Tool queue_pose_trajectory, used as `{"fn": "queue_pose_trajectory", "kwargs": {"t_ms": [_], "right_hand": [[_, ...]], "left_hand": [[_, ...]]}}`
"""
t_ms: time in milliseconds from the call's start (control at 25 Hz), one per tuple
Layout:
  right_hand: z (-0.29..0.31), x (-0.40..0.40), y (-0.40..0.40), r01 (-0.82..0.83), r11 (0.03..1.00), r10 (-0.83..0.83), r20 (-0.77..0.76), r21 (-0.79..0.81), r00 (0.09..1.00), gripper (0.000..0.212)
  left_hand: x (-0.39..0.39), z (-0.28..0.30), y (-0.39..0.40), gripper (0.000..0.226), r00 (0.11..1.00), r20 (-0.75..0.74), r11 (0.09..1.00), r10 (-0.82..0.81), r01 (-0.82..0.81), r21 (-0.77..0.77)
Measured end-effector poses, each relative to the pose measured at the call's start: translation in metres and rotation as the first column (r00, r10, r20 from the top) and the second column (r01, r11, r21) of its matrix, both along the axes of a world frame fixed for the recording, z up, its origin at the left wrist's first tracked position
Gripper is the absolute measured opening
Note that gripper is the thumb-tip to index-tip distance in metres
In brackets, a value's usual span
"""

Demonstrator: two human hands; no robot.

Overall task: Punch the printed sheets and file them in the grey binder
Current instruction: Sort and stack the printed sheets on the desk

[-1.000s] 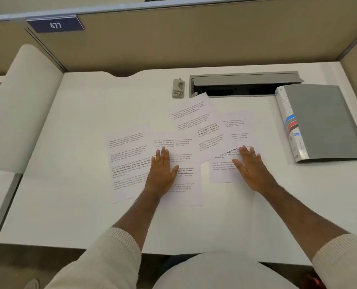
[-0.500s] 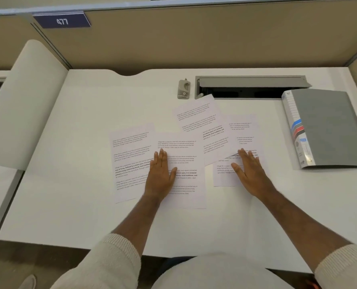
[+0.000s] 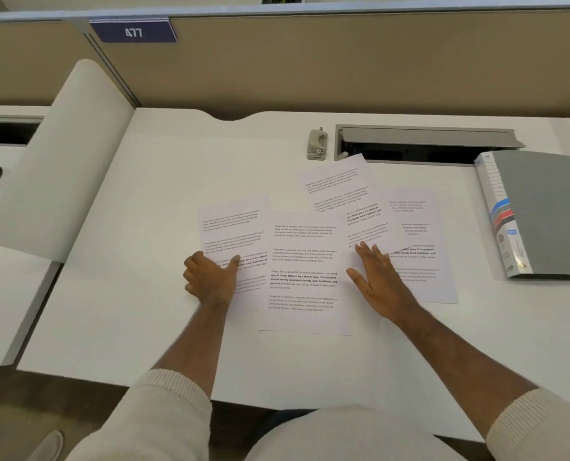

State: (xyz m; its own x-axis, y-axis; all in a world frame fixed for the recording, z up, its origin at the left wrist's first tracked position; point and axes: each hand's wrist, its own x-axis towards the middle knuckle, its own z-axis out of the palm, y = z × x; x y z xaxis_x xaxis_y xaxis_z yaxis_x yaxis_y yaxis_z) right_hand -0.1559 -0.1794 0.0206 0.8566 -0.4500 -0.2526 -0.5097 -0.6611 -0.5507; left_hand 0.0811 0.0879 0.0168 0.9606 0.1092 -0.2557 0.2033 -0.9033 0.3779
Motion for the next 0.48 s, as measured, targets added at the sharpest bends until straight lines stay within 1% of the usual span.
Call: {"fn": "queue_pose_trajectory", "kwargs": {"t_ms": [80,120,240,480], "right_hand": [[0.0,0.005,0.005,-0.005,1.0,0.005,-0.002,-0.001,1.0,0.066],[0.001,0.008,0.008,-0.008,1.0,0.008,-0.002,0.003,1.0,0.066],[0.002,0.012,0.014,-0.016,1.0,0.016,-0.015,-0.001,1.0,0.066],[0.003,0.017,0.023,-0.025,1.0,0.024,-0.031,-0.008,0.999,0.067]], "left_hand": [[0.009,0.002,0.007,0.104,0.995,-0.059,0.997,0.075,-0.076,-0.001],[0.012,0.002,0.009,0.107,0.994,-0.072,0.997,0.08,-0.079,0.004],[0.016,0.0,0.012,0.103,0.996,-0.08,0.999,0.037,-0.035,0.029],[0.02,0.004,0.013,0.095,0.994,-0.11,0.999,0.015,-0.019,-0.036]]}}
